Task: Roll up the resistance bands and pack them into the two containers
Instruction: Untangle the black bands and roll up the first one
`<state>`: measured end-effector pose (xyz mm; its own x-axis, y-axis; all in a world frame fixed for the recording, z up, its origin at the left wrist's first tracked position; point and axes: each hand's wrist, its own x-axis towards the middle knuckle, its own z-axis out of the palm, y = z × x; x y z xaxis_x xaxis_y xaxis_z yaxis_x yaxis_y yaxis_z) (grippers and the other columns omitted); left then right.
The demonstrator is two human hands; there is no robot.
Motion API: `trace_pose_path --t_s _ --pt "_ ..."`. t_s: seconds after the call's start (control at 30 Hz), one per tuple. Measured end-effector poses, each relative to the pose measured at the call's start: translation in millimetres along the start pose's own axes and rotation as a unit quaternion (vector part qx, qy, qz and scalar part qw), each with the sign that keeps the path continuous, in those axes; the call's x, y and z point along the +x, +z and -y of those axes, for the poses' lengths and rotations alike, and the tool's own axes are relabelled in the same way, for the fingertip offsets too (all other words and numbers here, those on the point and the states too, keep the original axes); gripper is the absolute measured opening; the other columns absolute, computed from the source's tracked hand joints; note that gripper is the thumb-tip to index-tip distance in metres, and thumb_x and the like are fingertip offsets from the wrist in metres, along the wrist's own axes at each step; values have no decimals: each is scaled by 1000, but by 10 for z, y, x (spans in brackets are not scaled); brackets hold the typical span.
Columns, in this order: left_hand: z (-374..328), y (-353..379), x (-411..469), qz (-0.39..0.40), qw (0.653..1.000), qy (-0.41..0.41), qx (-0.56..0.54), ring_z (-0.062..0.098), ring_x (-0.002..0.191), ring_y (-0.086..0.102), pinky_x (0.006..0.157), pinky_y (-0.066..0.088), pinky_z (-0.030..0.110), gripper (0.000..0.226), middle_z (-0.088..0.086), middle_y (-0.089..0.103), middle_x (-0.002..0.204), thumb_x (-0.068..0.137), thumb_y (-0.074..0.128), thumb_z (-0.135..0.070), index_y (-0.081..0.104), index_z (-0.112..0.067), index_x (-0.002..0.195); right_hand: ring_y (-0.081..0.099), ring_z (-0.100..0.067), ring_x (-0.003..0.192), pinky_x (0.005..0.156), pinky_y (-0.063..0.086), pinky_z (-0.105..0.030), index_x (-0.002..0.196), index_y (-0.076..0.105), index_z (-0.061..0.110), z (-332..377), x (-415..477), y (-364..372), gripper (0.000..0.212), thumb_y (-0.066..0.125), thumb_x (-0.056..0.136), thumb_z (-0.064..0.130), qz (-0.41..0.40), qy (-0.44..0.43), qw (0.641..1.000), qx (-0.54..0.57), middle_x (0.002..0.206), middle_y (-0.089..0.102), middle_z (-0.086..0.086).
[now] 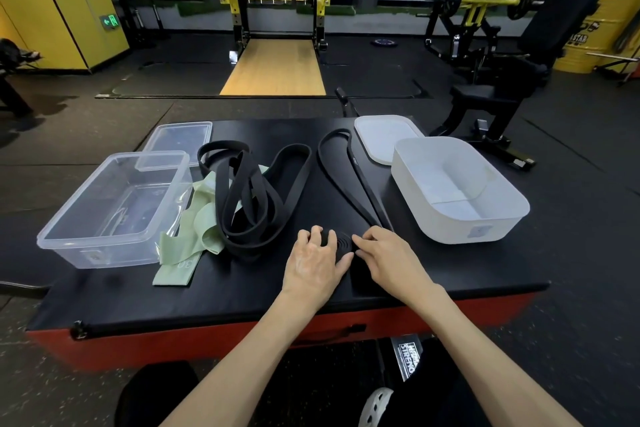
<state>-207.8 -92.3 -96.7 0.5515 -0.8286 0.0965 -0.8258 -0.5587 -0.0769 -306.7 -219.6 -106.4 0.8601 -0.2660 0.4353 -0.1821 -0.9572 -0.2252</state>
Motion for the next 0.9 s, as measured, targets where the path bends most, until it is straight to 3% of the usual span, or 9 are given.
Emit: trace_pose_path --t_s 0.13,0.23,0.37,0.4,0.47,0.53,0.7,0.9 --pt "-69 23 16 3 1000 -29 2 29 119 38 106 31 34 67 17 34 145 99 21 -55 24 -10 148 60 -28 65 55 51 -36 88 70 3 17 11 36 14 60 84 12 -15 8 1000 -19 75 60 -7" --pt "-58 55 -5 6 1000 -16 -4 31 124 34 109 30 35 71 18 26 151 98 19 -57 19 -8 149 57 -25 64 56 49 -32 97 71 2 20 -23 58 17 65 82 5 -23 -2 1000 -4 77 59 -6" --pt "99 106 -18 63 994 93 7 39 137 19 111 23 45 99 24 8 156 81 -30 -60 12 -5 151 55 -23 60 55 45 -26 100 72 4 30 -13 50 24 74 76 0 -30 -9 999 2 75 58 -5" --pt "153 84 -20 75 991 108 -4 39 138 15 112 21 45 94 23 4 157 84 -27 -59 11 -5 151 55 -23 60 55 43 -25 99 72 4 33 -5 51 24 74 75 0 -29 -14 999 -5 75 57 -4" --pt "286 9 20 98 986 130 -23 36 139 12 115 18 43 68 16 -1 159 98 8 -53 5 -10 152 53 -23 59 54 43 -26 98 72 4 28 0 60 23 74 75 -1 -28 -28 999 -18 73 55 -4" --pt "412 -108 105 101 977 181 -38 31 142 10 117 16 40 64 10 -1 160 100 26 -50 5 -20 153 51 -24 58 52 45 -29 97 71 4 12 -3 63 22 73 75 -1 -24 -33 999 -17 73 53 -4" --pt "557 -114 268 108 952 284 -49 23 145 12 119 14 35 60 4 9 160 98 30 -53 14 -30 152 53 -25 65 56 48 -34 104 70 6 -18 -24 62 23 68 81 4 -11 -34 999 -13 78 54 -3" --pt "451 -28 111 36 973 211 -83 22 133 24 110 28 28 56 -3 17 157 98 29 -55 21 -35 150 50 -22 68 58 43 -32 120 66 16 -87 -71 -6 37 62 83 13 -5 -15 999 -42 79 52 -2"
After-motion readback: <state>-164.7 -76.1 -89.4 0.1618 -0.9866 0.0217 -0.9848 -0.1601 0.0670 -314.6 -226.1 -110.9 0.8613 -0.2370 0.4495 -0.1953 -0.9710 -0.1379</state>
